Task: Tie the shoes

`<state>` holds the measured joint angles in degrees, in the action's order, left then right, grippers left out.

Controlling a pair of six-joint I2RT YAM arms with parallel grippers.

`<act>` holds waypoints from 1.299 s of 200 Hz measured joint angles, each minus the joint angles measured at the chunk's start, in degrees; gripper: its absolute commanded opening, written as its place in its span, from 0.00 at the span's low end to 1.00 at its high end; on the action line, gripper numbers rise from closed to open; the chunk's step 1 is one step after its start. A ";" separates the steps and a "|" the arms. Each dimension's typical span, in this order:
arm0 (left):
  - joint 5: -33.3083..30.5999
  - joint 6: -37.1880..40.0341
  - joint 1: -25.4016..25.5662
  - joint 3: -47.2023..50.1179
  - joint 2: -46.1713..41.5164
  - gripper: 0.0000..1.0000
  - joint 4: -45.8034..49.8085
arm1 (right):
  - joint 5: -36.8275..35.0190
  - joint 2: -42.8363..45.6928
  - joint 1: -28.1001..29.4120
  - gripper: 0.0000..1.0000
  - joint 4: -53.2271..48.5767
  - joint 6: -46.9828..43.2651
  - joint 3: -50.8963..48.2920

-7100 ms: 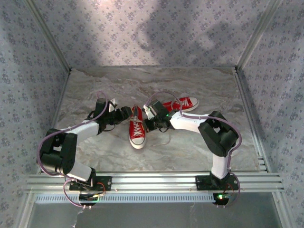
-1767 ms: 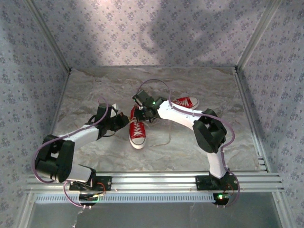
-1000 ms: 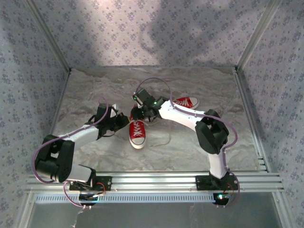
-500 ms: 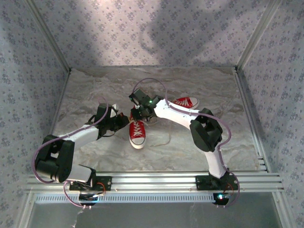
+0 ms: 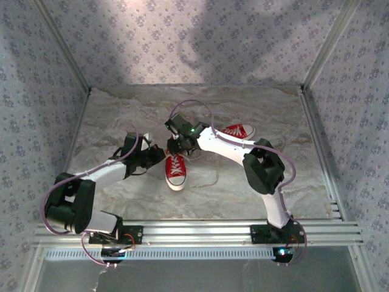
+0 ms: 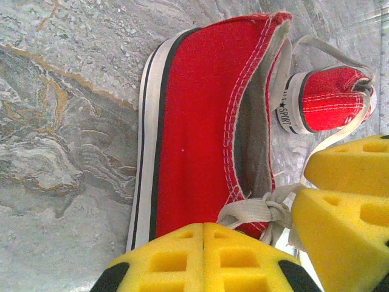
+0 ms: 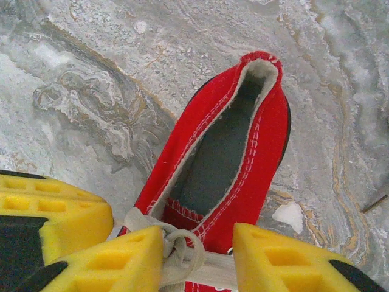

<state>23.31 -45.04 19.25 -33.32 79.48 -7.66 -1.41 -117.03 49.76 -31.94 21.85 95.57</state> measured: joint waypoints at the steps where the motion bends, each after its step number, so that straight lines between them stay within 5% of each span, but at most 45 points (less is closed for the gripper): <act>1: 0.00 0.00 0.00 0.00 0.00 0.00 0.00 | 0.00 0.00 0.00 0.39 0.00 0.00 0.00; 104: 0.02 0.00 0.00 0.00 0.00 0.00 0.00 | 0.74 -2.23 0.02 0.31 -1.44 -0.04 2.19; 196: -0.42 0.50 0.00 -0.28 0.00 0.00 0.83 | 0.48 -2.14 0.33 0.00 -1.18 -0.22 1.90; 260: -4.61 4.09 0.07 -3.23 0.00 0.00 7.50 | 0.28 0.00 -0.46 0.00 1.55 -0.20 -2.78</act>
<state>18.70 -40.95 19.31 -36.56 79.48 -0.16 -1.13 -117.03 49.30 -30.39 21.65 92.79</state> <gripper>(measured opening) 0.058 0.052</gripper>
